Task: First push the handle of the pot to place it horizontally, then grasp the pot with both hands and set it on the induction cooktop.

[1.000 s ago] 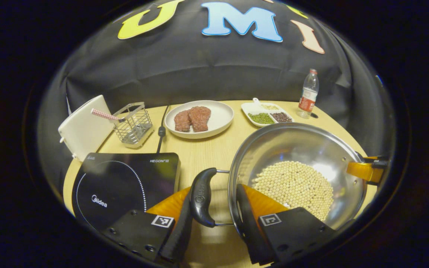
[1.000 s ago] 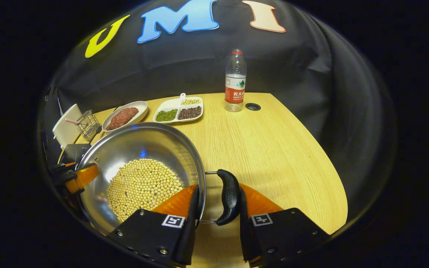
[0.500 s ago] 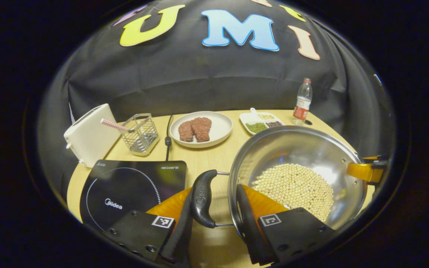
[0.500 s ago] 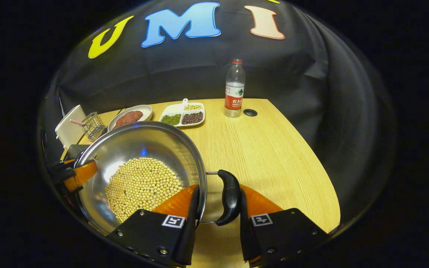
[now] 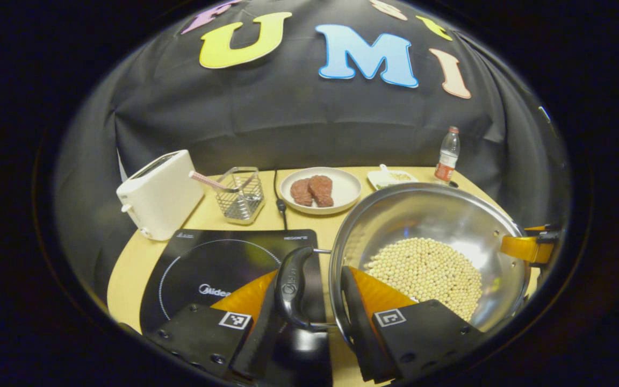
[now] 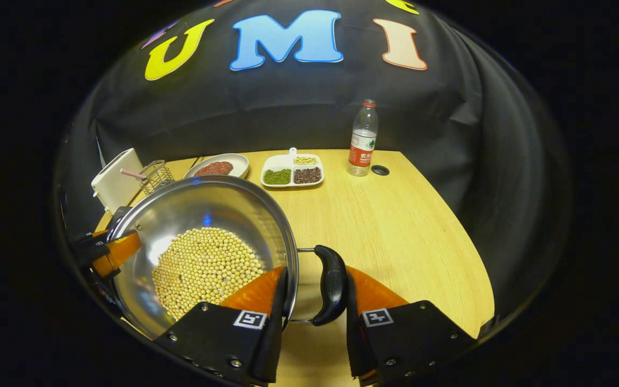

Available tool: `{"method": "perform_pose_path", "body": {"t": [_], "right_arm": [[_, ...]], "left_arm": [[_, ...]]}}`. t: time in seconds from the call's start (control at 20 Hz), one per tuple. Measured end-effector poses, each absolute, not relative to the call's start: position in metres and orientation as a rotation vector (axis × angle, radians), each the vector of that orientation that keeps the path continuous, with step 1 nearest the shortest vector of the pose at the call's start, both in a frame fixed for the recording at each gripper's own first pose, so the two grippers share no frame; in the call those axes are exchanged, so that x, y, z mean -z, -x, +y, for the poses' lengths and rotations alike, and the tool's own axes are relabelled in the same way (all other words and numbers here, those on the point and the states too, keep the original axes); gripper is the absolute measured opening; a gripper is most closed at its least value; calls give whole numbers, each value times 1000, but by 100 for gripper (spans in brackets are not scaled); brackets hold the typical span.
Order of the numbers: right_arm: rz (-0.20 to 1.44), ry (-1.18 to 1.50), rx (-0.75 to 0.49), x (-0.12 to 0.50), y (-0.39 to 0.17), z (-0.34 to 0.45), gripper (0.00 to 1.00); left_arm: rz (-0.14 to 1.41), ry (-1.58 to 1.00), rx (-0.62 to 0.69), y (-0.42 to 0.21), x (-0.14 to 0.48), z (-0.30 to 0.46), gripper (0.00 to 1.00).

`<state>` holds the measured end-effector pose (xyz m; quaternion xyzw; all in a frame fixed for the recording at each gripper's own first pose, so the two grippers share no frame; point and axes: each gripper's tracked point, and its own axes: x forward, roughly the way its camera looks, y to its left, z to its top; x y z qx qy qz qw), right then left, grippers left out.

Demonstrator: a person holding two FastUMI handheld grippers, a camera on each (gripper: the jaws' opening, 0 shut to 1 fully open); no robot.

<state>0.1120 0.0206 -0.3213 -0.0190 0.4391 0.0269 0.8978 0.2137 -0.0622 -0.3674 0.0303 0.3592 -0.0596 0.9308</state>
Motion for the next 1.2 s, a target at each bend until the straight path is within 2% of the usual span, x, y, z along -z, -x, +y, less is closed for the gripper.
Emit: {"method": "perform_pose_path", "body": {"t": [0.05, 0.1, 0.2, 0.25, 0.35, 0.45, 0.5, 0.55, 0.85, 0.95, 1.0, 1.1, 1.15, 1.2], "right_arm": [[909, 41, -59, 319, -111, 28, 50], [907, 45, -62, 318, -109, 35, 50], [902, 46, -71, 315, -109, 49, 50], [903, 44, -74, 314, -108, 56, 50], [901, 41, -81, 312, -106, 71, 50], [900, 39, -88, 311, -105, 85, 50], [901, 39, -92, 310, -104, 93, 50], [902, 39, -95, 310, -104, 101, 50], [902, 40, -123, 308, -106, 150, 50], [904, 41, -130, 308, -107, 167, 50], [908, 42, -132, 310, -107, 176, 50], [916, 45, -139, 311, -106, 192, 50], [920, 47, -145, 312, -107, 199, 50], [922, 47, -151, 319, -105, 203, 50]], "left_arm": [[737, -62, 118, -213, 367, -58, 69], [736, -61, 114, -212, 366, -53, 65], [732, -59, 105, -211, 361, -45, 65], [730, -59, 102, -212, 360, -41, 69], [727, -59, 96, -213, 359, -33, 65], [725, -58, 89, -214, 355, -24, 65], [726, -57, 86, -214, 354, -19, 69], [727, -55, 83, -214, 353, -15, 65], [730, -47, 55, -217, 353, 14, 65], [731, -43, 46, -218, 353, 22, 73], [734, -43, 42, -218, 354, 28, 73], [739, -41, 31, -216, 353, 35, 65], [740, -40, 24, -216, 353, 39, 69], [739, -39, 17, -217, 354, 44, 69]]}}
